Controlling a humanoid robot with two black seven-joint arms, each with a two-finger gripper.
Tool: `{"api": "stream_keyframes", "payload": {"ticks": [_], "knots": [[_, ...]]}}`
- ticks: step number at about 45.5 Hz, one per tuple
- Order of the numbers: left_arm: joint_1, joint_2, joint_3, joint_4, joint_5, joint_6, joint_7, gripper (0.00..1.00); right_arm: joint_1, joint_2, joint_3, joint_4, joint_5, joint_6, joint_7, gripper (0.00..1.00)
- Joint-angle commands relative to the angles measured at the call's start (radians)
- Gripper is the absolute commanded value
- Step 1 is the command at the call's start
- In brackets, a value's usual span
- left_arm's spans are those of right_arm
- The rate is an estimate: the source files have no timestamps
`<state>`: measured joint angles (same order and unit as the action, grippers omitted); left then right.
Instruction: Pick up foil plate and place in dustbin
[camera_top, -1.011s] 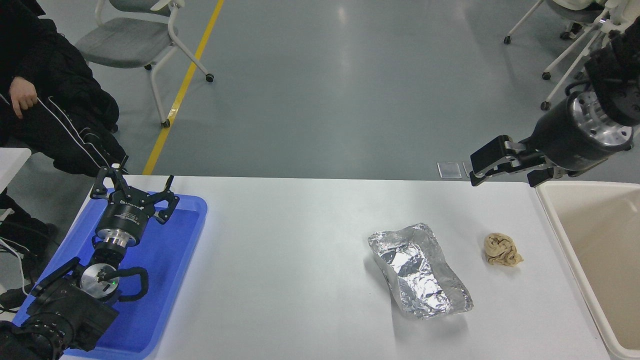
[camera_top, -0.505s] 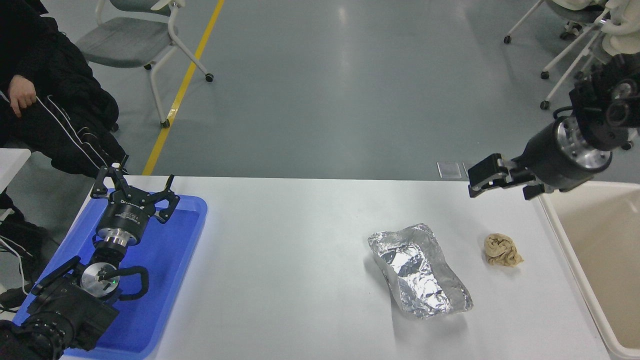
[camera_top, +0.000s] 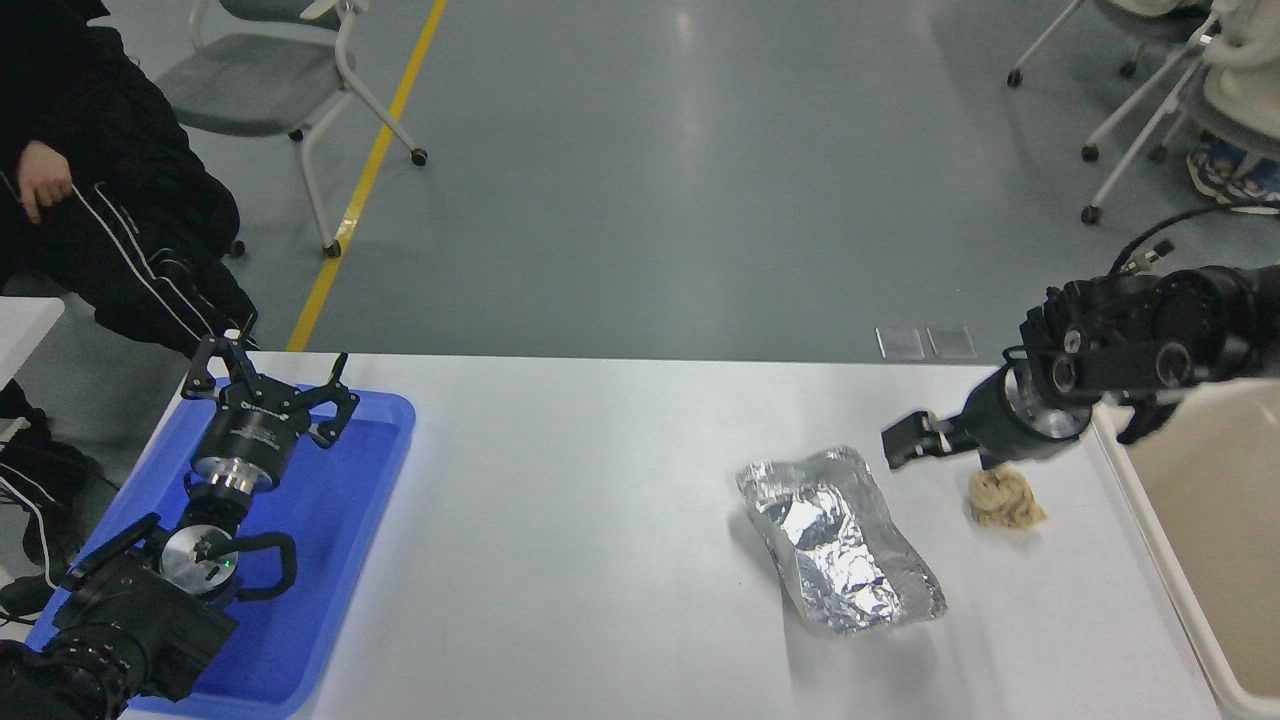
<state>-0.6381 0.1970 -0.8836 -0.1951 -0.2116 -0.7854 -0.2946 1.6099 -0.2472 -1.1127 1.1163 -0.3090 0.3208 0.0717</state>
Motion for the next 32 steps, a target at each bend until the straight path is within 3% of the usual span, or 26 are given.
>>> {"api": "stream_keyframes", "payload": {"ticks": [1, 26, 32], "knots": [[0.0, -0.001, 0.0, -0.003, 0.0, 0.0, 0.0, 1.0, -0.189, 0.077, 0.039, -0.174, -0.048, -0.02, 0.0, 1.0], [0.0, 0.001, 0.0, 0.0, 0.0, 0.0, 0.0, 1.0, -0.377, 0.146, 0.044, -0.317, -0.122, -0.06, 0.0, 0.99], [0.0, 0.001, 0.0, 0.0, 0.001, 0.0, 0.0, 1.0, -0.416, 0.175, 0.044, -0.372, -0.124, -0.06, -0.001, 0.92]]}}
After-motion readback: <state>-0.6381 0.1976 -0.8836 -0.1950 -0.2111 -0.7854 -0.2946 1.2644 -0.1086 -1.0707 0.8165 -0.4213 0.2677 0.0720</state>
